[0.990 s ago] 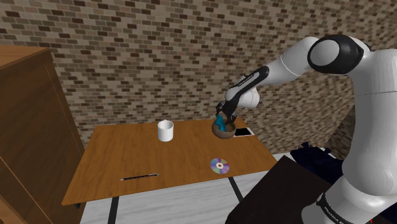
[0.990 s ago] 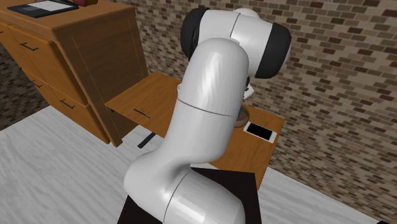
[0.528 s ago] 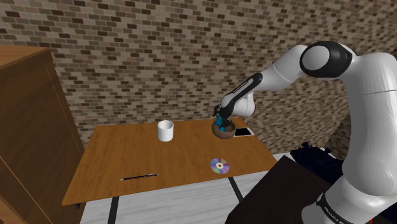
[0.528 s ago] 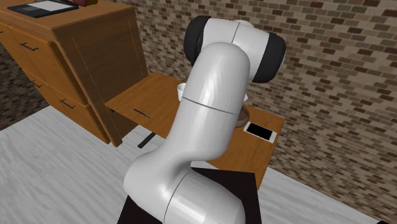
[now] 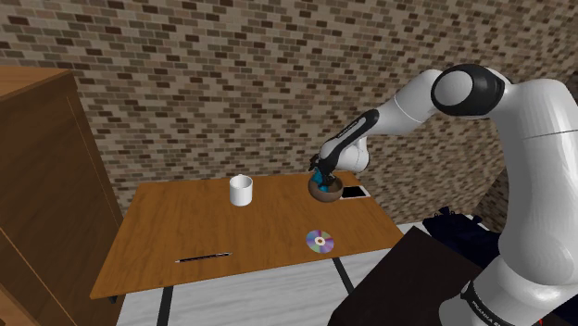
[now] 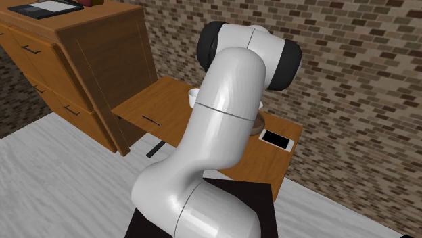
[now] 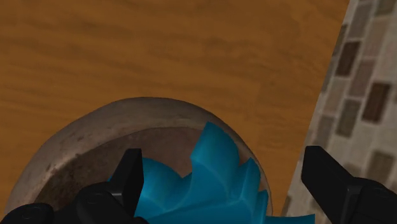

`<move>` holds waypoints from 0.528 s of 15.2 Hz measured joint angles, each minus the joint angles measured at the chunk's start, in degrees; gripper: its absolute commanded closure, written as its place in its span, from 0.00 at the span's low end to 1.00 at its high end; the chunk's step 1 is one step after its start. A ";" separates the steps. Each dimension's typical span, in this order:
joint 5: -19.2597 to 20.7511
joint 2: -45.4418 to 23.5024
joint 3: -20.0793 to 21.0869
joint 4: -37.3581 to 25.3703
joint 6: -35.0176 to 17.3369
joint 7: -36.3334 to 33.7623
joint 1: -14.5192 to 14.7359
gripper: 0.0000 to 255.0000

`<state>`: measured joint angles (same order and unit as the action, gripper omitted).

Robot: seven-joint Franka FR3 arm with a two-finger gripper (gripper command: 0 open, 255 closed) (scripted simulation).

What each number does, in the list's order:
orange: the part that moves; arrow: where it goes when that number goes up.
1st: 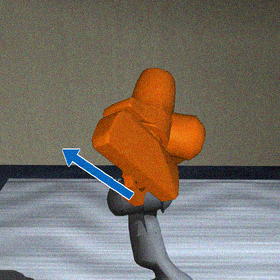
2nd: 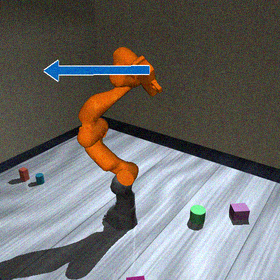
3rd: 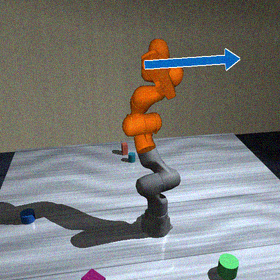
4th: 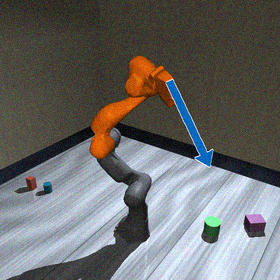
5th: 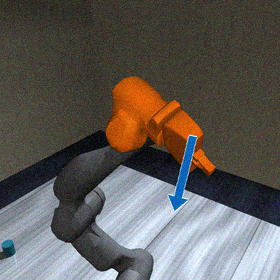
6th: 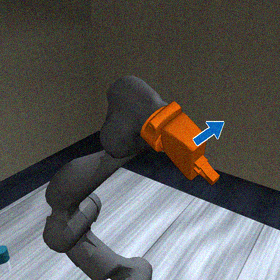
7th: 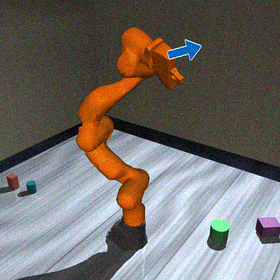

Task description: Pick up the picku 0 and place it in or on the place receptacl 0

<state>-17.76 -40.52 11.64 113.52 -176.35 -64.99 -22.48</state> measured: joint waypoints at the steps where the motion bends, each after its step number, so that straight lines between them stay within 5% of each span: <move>1: 0.00 0.00 0.00 0.00 0.00 0.00 0.00 1.00; 8: 0.02 0.04 -0.06 -0.22 -0.03 -0.11 0.21 1.00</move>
<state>-17.74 -40.48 11.58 113.30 -176.38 -65.10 -22.27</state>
